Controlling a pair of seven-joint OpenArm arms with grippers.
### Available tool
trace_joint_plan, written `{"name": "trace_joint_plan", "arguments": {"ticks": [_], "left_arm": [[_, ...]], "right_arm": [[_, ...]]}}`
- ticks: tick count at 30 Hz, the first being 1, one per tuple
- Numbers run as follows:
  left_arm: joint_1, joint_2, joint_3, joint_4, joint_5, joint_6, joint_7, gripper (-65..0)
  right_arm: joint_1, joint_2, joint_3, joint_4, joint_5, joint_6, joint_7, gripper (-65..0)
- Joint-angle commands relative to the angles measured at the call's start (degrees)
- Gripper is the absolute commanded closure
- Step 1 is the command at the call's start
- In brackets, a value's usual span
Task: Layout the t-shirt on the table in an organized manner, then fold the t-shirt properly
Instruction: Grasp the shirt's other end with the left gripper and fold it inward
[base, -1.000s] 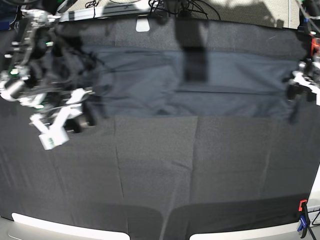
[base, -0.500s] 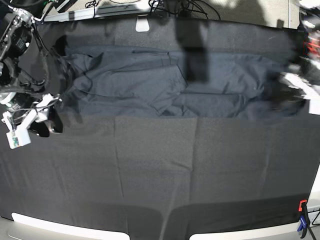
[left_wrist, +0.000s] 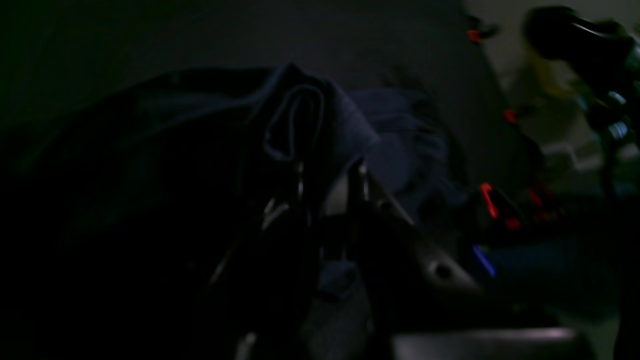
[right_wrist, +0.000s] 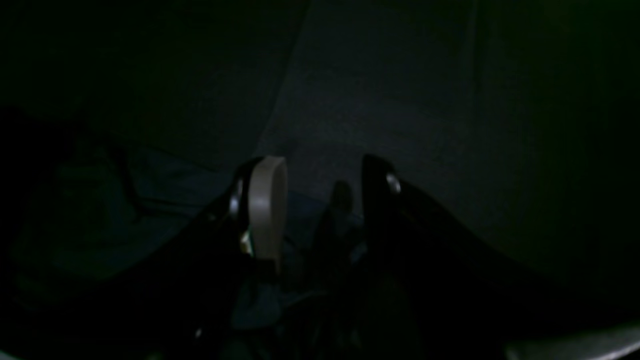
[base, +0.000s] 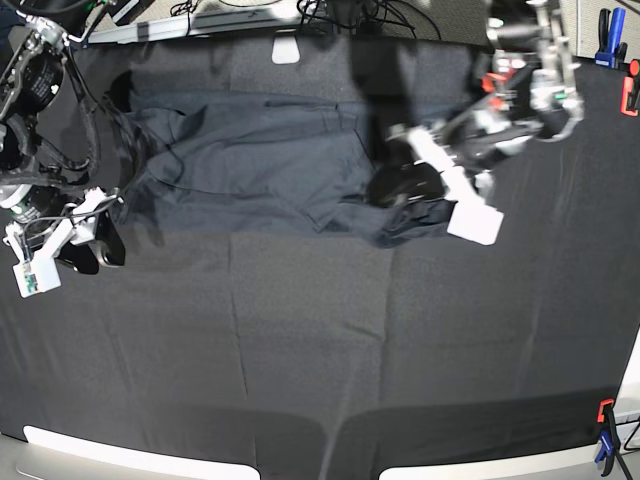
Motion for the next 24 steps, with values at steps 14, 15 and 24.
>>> {"name": "trace_joint_plan", "arguments": {"ticks": [14, 15, 24], "left_arm": [[-0.66, 0.2, 12.44, 1.05, 7.76, 4.7, -12.09, -31.9], [-0.7, 0.17, 13.31, 1.05, 7.69, 4.63, -14.4, -34.0], [-3.56, 0.13, 16.72, 5.66, 9.05, -6.27, -15.63, -34.0]], "right_arm": [[0.76, 0.94, 0.31, 1.09, 0.81, 0.95, 0.59, -23.7], [0.76, 0.96, 0.31, 1.09, 0.81, 0.95, 0.59, -23.7], [0.76, 0.96, 0.31, 1.09, 0.79, 0.95, 0.59, -23.7]]}}
